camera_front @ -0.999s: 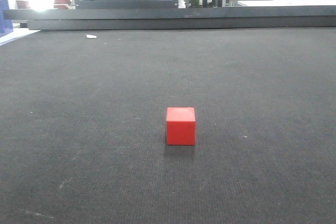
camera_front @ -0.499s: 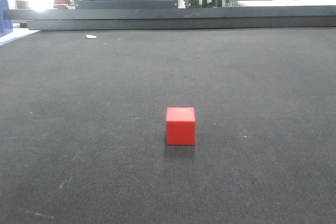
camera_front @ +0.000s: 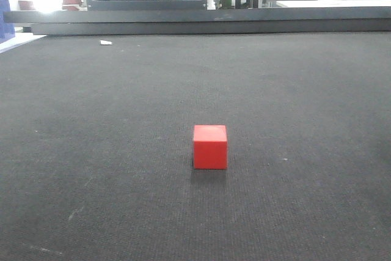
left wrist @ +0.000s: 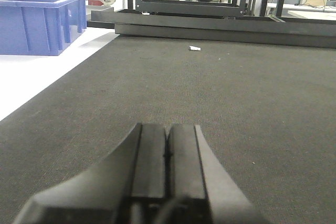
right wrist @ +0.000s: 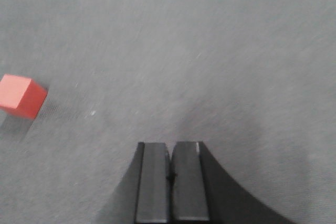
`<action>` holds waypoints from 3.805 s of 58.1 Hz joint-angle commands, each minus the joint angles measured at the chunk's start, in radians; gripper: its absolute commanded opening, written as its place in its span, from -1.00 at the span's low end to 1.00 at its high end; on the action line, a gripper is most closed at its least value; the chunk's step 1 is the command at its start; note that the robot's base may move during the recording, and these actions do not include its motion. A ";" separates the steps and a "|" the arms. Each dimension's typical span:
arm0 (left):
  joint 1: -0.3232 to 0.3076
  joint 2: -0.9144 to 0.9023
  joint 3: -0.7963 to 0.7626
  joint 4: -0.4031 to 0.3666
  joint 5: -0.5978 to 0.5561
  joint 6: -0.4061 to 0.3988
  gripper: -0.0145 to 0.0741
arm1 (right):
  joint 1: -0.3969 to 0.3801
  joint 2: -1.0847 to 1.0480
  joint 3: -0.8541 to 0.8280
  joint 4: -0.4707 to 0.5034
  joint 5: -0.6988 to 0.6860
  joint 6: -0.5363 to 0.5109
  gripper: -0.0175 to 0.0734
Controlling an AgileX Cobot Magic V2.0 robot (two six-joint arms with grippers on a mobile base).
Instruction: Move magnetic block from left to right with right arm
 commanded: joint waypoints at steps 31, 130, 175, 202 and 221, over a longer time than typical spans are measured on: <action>-0.003 -0.009 0.010 -0.006 -0.085 -0.001 -0.94 | 0.297 0.455 -0.310 -0.102 0.211 0.524 0.71; -0.003 -0.009 0.010 -0.006 -0.085 -0.001 -0.94 | 0.470 1.170 -1.004 -0.067 0.531 0.665 0.41; -0.003 -0.009 0.010 -0.006 -0.085 -0.001 -0.94 | 0.476 1.170 -1.004 -0.074 0.524 0.665 0.17; -0.003 -0.009 0.010 -0.006 -0.085 -0.001 -0.94 | 0.473 1.074 -1.006 -0.083 0.556 0.634 -0.01; -0.003 -0.009 0.010 -0.006 -0.085 -0.001 -0.94 | 0.385 0.848 -0.899 -0.086 0.535 0.313 -0.01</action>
